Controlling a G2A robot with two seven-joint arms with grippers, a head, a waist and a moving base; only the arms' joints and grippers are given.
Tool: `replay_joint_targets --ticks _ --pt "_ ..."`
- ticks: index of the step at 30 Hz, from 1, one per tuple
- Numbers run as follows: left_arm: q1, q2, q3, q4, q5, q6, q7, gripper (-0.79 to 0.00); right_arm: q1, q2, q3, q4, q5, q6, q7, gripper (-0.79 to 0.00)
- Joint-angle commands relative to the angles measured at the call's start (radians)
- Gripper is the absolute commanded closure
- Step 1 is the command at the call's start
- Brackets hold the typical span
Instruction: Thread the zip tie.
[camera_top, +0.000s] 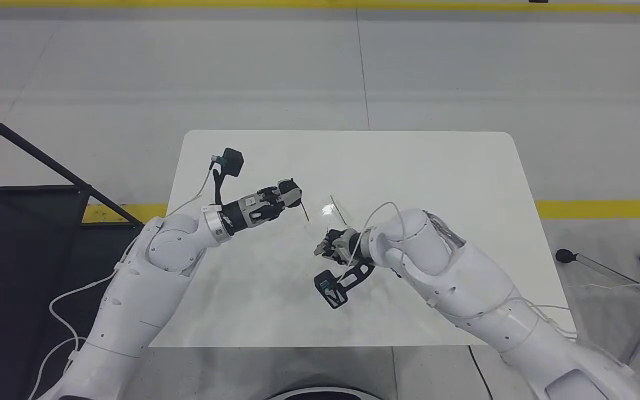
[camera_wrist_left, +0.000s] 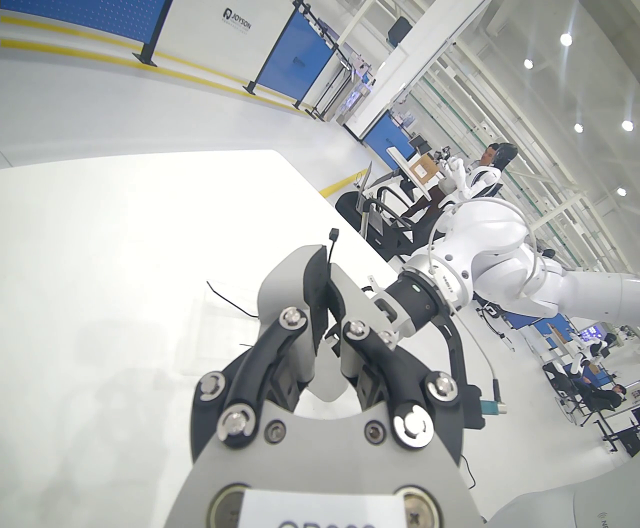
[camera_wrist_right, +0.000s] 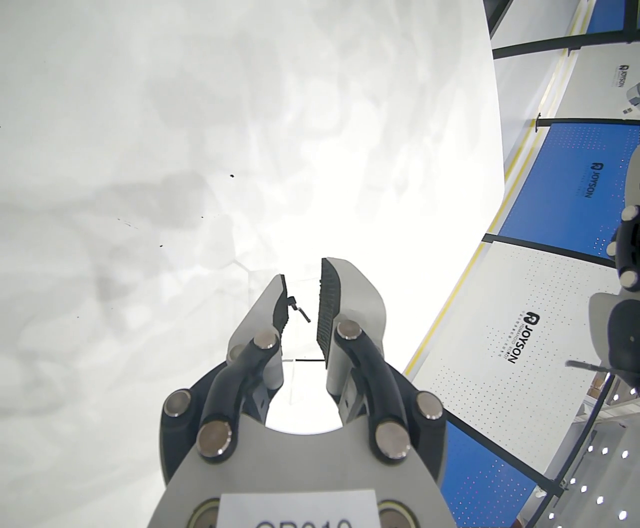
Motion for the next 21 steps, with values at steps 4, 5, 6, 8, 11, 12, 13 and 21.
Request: replay_joint_targets --ticks 4,5,6,8,11,12,13,21 --pt "0.0 0.0 0.0 0.0 0.0 0.0 0.0 0.0 -0.001 0.001 -0.002 -0.002 0.002 -0.003 0.0 -0.222" --pt "0.0 0.0 0.0 0.0 0.0 0.0 0.0 0.0 0.0 0.002 -0.002 -0.002 0.003 -0.003 0.0 -0.225" --pt "0.0 0.0 0.0 0.0 0.0 0.0 0.0 0.0 0.0 0.002 -0.002 -0.002 0.003 -0.003 0.0 -0.225" --pt "0.0 0.0 0.0 0.0 0.0 0.0 0.0 0.0 0.001 0.002 -0.003 -0.003 0.003 0.0 0.001 -0.225" --pt "0.0 0.0 0.0 0.0 0.0 0.0 0.0 0.0 -0.001 0.003 -0.001 -0.008 0.003 0.004 0.005 -0.225" --pt "0.0 0.0 0.0 0.0 0.0 0.0 0.0 0.0 -0.002 0.004 0.002 -0.012 0.003 0.008 0.007 -0.225" --pt "0.0 0.0 0.0 0.0 0.0 0.0 0.0 0.0 -0.004 0.005 0.004 -0.014 0.003 0.011 0.01 -0.228" --pt "0.0 0.0 0.0 0.0 0.0 0.0 0.0 0.0 -0.021 0.015 0.019 -0.027 0.005 0.01 0.015 -0.237"
